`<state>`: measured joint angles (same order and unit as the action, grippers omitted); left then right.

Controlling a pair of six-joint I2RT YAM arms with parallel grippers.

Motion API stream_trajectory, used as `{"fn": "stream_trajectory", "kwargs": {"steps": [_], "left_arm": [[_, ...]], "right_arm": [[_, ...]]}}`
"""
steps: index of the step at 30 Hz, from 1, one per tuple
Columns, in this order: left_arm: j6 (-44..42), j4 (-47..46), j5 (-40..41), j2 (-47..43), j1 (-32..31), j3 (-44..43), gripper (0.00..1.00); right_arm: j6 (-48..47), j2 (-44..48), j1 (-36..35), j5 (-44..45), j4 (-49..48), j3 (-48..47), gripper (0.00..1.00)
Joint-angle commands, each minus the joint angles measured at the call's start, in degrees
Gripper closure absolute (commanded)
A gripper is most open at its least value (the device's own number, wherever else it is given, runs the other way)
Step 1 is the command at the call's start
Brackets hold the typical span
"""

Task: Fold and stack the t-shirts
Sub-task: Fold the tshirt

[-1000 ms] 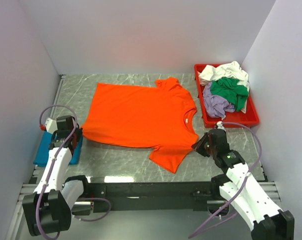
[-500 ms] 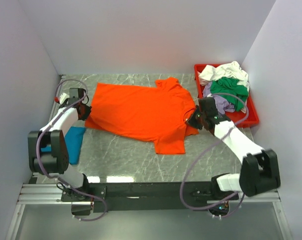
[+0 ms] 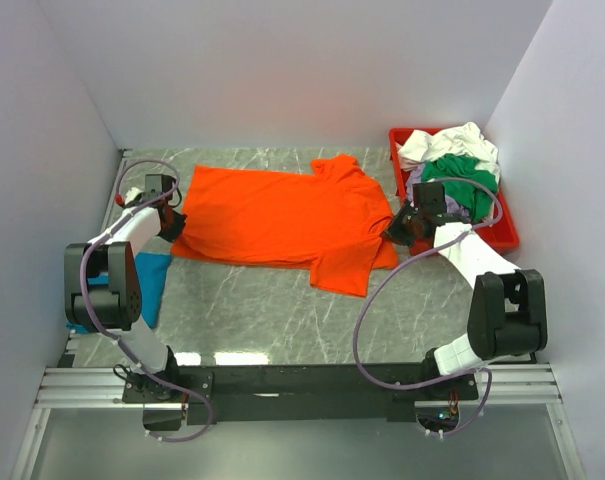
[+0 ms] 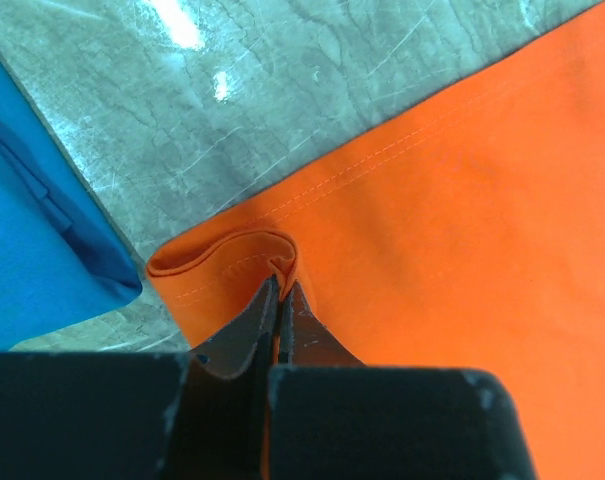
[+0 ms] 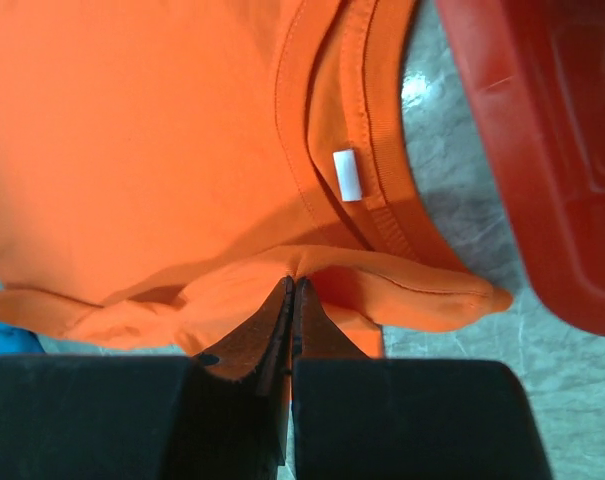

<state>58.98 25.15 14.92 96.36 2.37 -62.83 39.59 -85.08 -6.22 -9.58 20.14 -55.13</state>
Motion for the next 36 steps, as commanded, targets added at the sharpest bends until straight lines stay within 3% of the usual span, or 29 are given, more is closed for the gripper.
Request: {"fn": "stream_trajectory", "kwargs": {"steps": [1, 15, 36], "left_arm": [[-0.5, 0.2, 0.7, -2.0, 0.4, -1.5, 0.99], [-1.6, 2.0, -0.6, -1.1, 1.4, -7.3, 0.99], [-4.8, 0.9, -4.5, 10.6, 1.5, -16.5, 0.99]], "right_arm": [[-1.6, 1.6, 2.0, -2.1, -1.3, -2.2, 1.00], [-2.0, -1.2, 4.7, -4.6, -0.8, -5.3, 1.00], [-2.1, -10.1, 5.6, -3.6, -1.3, -9.4, 1.00]]}}
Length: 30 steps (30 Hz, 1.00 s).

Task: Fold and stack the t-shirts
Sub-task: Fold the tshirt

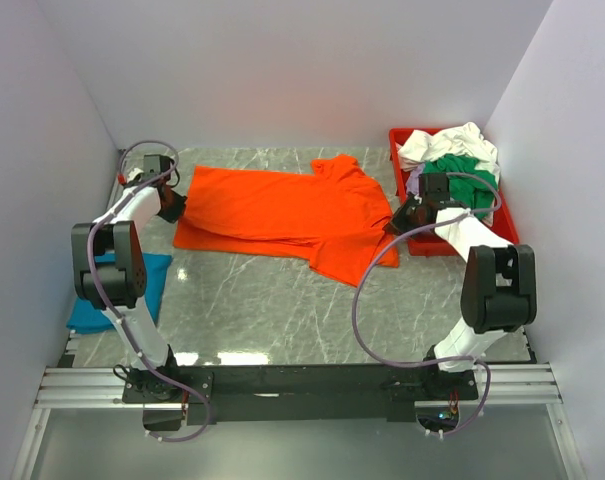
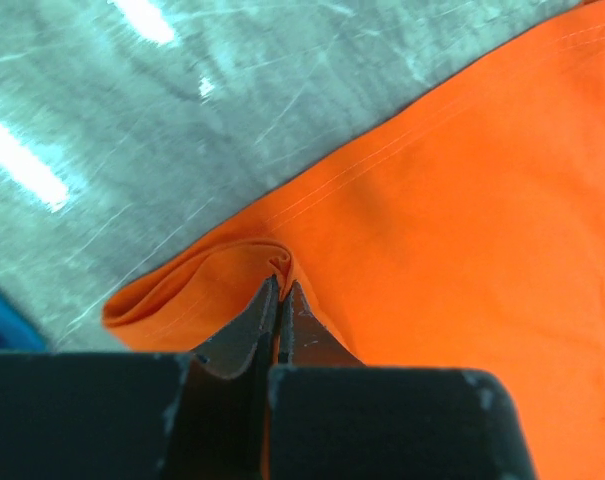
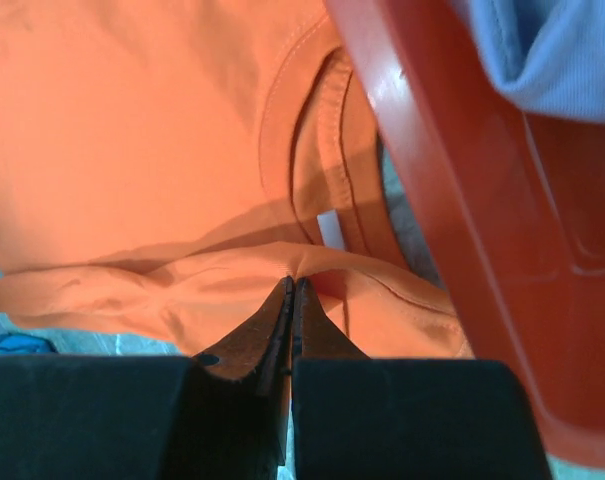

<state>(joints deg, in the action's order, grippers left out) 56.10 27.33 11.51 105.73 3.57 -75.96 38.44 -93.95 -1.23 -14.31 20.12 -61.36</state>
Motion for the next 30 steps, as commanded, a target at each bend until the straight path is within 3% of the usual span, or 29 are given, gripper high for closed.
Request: {"fn": "stream_trajectory", "kwargs": {"steps": [1, 5, 7, 9, 12, 13, 16, 23, 30], "left_arm": [[-2.0, -1.5, -1.4, 1.5, 0.3, -3.6, 0.99], [-2.7, -2.5, -2.4, 2.2, 0.4, -4.2, 0.98], [-3.1, -2.5, -3.1, 2.9, 0.4, -4.9, 0.91], [-3.5, -2.8, -4.2, 3.5, 0.6, -5.4, 0.77], [-3.6, -5.1, -6.1, 1.7, 1.0, -3.1, 0.61], [-3.5, -6.8, -6.5, 0.9, 1.1, -2.3, 0.51], [-2.5, -7.9, -7.5, -2.4, 1.3, 0.9, 0.38], [0.5, -13.6, -8.0, -11.5, 1.4, 12.3, 0.27], [1.2, -14.4, -9.4, -12.7, 1.4, 13.4, 0.25]], "right_arm": [[-0.9, -1.6, 0.7, 1.2, -1.3, -3.3, 1.00], [-1.2, -2.7, 0.8, 1.8, -1.0, -4.1, 1.00], [-1.3, -2.9, 0.9, 2.2, -0.6, -4.4, 0.93], [-1.9, -2.3, 0.7, 2.4, -0.2, -4.6, 0.58], [-2.5, 0.8, 0.8, 3.1, 0.3, -3.9, 0.45], [-2.8, 1.7, 0.5, 3.3, 0.6, -3.2, 0.43], [-3.1, 6.5, -0.4, 4.5, 0.9, -0.8, 0.43], [-0.8, 20.7, -8.0, 8.1, -3.8, 18.2, 0.46], [3.0, 23.6, -16.6, 11.7, -6.7, 26.6, 0.48]]}}
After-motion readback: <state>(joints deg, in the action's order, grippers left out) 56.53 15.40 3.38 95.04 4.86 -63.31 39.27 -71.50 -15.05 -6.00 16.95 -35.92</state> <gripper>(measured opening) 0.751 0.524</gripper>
